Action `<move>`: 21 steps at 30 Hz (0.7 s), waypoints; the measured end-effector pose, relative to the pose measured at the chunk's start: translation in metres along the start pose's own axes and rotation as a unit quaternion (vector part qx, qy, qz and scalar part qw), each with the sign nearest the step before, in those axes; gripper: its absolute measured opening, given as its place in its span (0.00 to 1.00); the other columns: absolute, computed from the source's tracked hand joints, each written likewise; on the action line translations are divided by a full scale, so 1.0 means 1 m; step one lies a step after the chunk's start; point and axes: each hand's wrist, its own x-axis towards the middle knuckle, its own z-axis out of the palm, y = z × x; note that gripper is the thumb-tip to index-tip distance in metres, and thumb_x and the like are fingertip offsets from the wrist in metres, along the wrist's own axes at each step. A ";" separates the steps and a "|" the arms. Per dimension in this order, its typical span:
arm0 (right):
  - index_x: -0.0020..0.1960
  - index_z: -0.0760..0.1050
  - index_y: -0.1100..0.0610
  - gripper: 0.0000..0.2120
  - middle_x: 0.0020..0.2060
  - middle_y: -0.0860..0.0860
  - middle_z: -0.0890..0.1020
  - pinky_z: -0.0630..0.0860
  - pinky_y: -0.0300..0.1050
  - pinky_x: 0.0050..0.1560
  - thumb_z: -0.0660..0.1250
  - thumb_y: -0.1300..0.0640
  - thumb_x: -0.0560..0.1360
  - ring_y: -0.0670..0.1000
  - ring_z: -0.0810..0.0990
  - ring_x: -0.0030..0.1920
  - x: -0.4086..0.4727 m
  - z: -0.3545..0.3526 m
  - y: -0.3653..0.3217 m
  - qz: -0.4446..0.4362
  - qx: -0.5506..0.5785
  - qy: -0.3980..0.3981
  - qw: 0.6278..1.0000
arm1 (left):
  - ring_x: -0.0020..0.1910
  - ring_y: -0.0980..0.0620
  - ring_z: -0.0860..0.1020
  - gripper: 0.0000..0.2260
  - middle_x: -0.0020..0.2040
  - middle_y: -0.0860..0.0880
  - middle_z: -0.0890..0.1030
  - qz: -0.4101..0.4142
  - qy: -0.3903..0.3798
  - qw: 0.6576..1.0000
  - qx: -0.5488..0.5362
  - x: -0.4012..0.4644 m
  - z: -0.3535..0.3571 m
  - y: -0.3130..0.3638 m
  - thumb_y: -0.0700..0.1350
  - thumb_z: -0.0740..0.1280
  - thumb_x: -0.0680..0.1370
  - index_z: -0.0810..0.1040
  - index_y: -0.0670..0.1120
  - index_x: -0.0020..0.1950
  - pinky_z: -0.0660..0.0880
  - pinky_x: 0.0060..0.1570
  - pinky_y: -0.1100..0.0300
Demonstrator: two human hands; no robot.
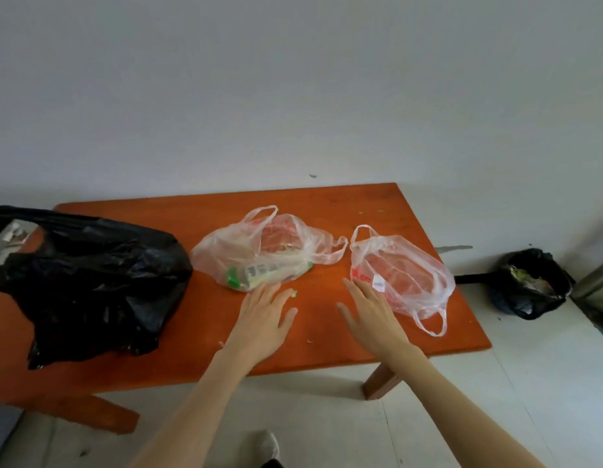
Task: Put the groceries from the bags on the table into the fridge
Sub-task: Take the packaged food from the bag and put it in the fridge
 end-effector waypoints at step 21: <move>0.75 0.56 0.53 0.24 0.76 0.48 0.56 0.39 0.52 0.75 0.50 0.46 0.81 0.51 0.47 0.76 0.219 0.070 0.006 -0.038 -0.067 -0.132 0.988 | 0.68 0.53 0.64 0.16 0.66 0.52 0.72 0.050 -0.060 0.995 0.056 0.231 0.003 -0.083 0.44 0.57 0.81 0.69 0.47 0.69 0.53 0.72 0.57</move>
